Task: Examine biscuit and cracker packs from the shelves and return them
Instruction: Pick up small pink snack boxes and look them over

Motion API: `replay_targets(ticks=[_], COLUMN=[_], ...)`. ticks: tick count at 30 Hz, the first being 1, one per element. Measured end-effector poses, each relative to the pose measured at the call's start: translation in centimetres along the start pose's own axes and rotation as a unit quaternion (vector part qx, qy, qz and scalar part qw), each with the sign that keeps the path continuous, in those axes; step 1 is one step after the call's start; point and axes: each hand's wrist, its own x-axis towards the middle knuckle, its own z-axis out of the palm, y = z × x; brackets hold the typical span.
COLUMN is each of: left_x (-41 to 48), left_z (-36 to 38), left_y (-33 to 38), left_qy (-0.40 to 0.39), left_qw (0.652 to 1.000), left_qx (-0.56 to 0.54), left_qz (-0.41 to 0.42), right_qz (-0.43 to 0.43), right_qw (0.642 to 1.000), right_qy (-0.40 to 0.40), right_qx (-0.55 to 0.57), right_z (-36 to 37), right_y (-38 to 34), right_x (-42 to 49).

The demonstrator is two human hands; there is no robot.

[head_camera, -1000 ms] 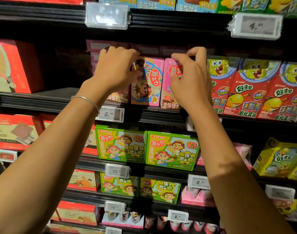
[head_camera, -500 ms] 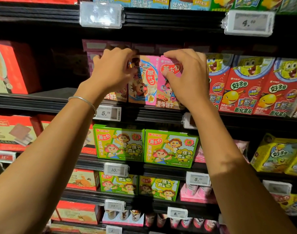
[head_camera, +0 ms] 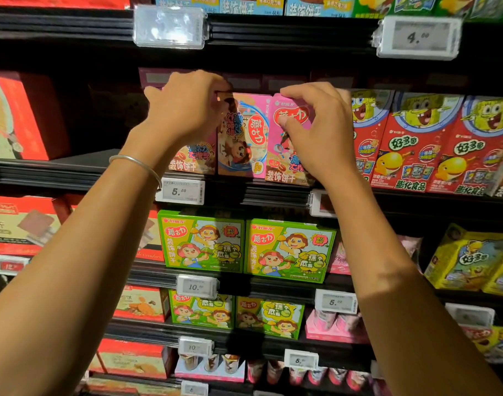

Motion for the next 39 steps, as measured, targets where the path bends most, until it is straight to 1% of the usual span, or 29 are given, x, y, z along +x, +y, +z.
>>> replay_targets(ticks=[8, 14, 17, 21, 24, 27, 29, 30, 32, 33, 34, 35, 36, 37, 38, 39], left_x=[-0.2, -0.6, -0.7, -0.7, -0.8, -1.6, -3.1, -4.2, -7.0, -8.6, -10.3, -11.9, -13.5, -14.8, -15.9, -16.8], left_z=[-0.4, 0.0, 0.3, 0.5, 1.0, 1.9, 2.5, 2.8, 3.5, 3.9, 4.2, 4.4, 4.7, 5.0, 5.3, 5.5], left_y=[-0.2, 0.1, 0.4, 0.5, 0.5, 0.2, 0.1, 0.2, 1.0, 1.7, 2.5, 3.4, 4.1, 4.7, 5.1, 5.3], left_qy=[0.004, -0.011, 0.005, 0.031, 0.053, 0.079, 0.108, 0.142, 0.230, 0.245, 0.218, 0.145, 0.047, -0.045, -0.102, -0.135], left_qw=[0.999, 0.999, 0.999, 0.999, 0.998, 0.997, 0.993, 0.986, 0.962, 0.950, 0.936, 0.911, 0.872, 0.833, 0.813, 0.790], left_qx=[-0.032, -0.038, -0.026, -0.035, -0.029, -0.011, -0.052, -0.080, -0.144, -0.194, -0.277, -0.384, -0.485, -0.548, -0.569, -0.592], left_qz=[-0.021, -0.027, -0.034, -0.014, -0.016, -0.010, 0.006, 0.017, 0.013, 0.006, -0.006, -0.032, -0.051, -0.060, -0.066, -0.079], right_qz=[0.012, -0.002, -0.010, -0.007, 0.039, 0.100, 0.147, 0.172, 0.213, 0.227, 0.237, 0.242, 0.245, 0.247, 0.248, 0.249], right_qw=[0.999, 0.999, 0.998, 0.988, 0.968, 0.933, 0.910, 0.899, 0.879, 0.872, 0.867, 0.865, 0.865, 0.865, 0.867, 0.870], right_qy=[0.013, 0.017, 0.049, 0.117, 0.149, 0.175, 0.167, 0.162, 0.154, 0.149, 0.142, 0.135, 0.131, 0.128, 0.122, 0.112], right_qx=[0.036, 0.029, 0.046, 0.097, 0.199, 0.297, 0.351, 0.370, 0.398, 0.408, 0.414, 0.417, 0.418, 0.418, 0.415, 0.410], right_z=[0.0, -0.4, -1.4, -2.6, -2.8, -2.1, -1.4, -1.1, -0.7, -0.7, -0.6, -0.5, -0.5, -0.4, -0.4, -0.3], right_y=[-0.5, -0.7, -0.7, -0.8, -0.8, -0.9, -1.1, -1.2, -1.2, -1.2, -1.2, -1.3, -1.3, -1.4, -1.4, -1.5], right_x=[-0.1, -0.3, -0.7, -1.5, -2.3, -3.7, -5.0, -5.6, -6.8, -7.2, -7.6, -8.0, -8.3, -8.5, -8.9, -9.2])
